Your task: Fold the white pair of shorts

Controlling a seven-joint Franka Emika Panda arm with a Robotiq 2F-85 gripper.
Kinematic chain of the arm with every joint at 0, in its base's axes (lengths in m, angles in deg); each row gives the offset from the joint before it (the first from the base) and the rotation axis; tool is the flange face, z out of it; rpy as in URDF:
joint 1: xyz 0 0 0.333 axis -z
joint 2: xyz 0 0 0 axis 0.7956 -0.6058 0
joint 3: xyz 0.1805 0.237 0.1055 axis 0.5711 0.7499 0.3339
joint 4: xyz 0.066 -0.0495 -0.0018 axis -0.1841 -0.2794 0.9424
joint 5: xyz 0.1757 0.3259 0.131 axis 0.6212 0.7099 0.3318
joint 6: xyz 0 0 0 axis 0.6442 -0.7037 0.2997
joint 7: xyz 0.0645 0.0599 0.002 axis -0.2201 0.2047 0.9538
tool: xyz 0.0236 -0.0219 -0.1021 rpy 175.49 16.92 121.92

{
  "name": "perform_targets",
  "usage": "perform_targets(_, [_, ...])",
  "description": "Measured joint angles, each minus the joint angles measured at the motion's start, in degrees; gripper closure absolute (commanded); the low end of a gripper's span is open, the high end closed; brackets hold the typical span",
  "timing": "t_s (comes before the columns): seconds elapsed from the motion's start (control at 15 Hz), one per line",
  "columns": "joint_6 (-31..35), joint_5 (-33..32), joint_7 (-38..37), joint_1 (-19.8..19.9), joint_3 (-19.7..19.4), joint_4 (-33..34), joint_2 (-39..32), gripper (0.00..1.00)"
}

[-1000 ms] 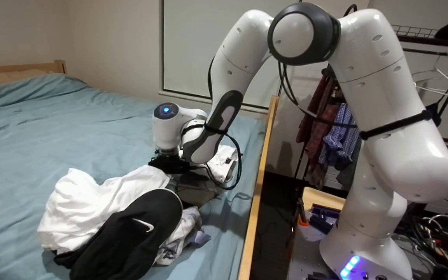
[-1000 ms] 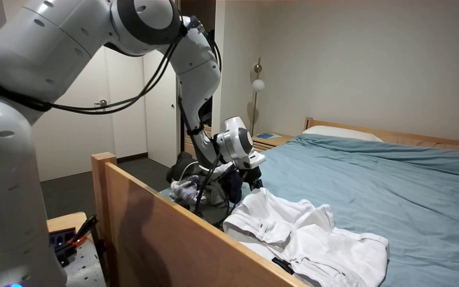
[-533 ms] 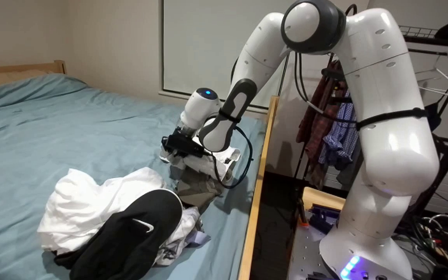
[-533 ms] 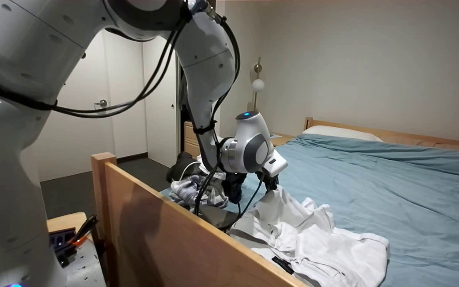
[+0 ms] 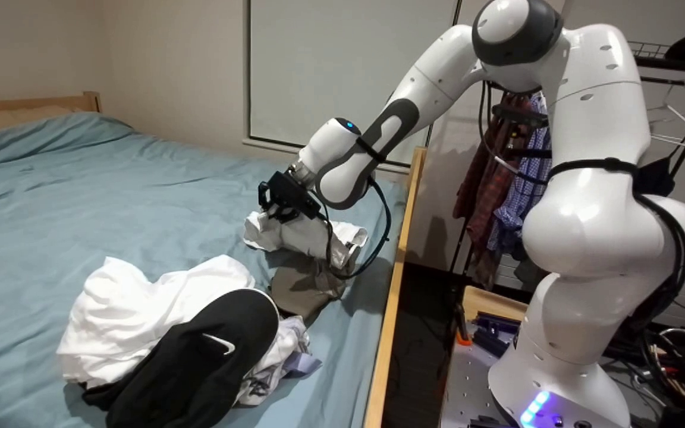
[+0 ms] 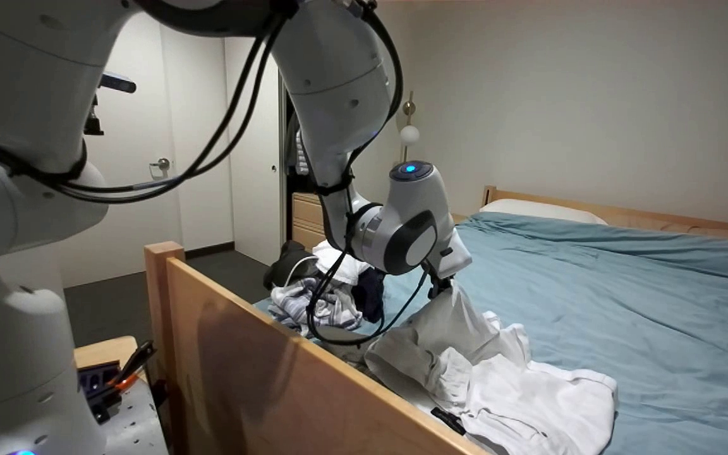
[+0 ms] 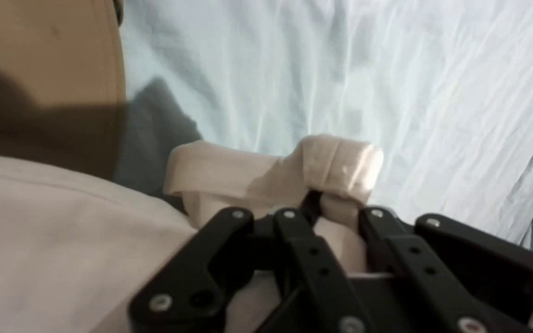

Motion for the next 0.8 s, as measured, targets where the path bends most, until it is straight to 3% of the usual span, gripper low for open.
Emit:
perform_targets(0.13, [-6.4,0.0,2.0,8.1,7.8,0.8,0.1,0.90])
perform_targets(0.27, [-7.5,0.0,2.6,10.5,9.9,0.9,0.1,0.90])
perform_targets(0.47, [-7.5,0.0,2.7,10.3,10.0,0.8,0.1,0.92])
perform_targets(0.6, [-7.0,8.0,7.4,7.8,7.9,0.7,0.8,0.92])
perform_targets(0.8, [-9.0,21.9,12.3,2.4,1.1,2.0,6.8,0.92])
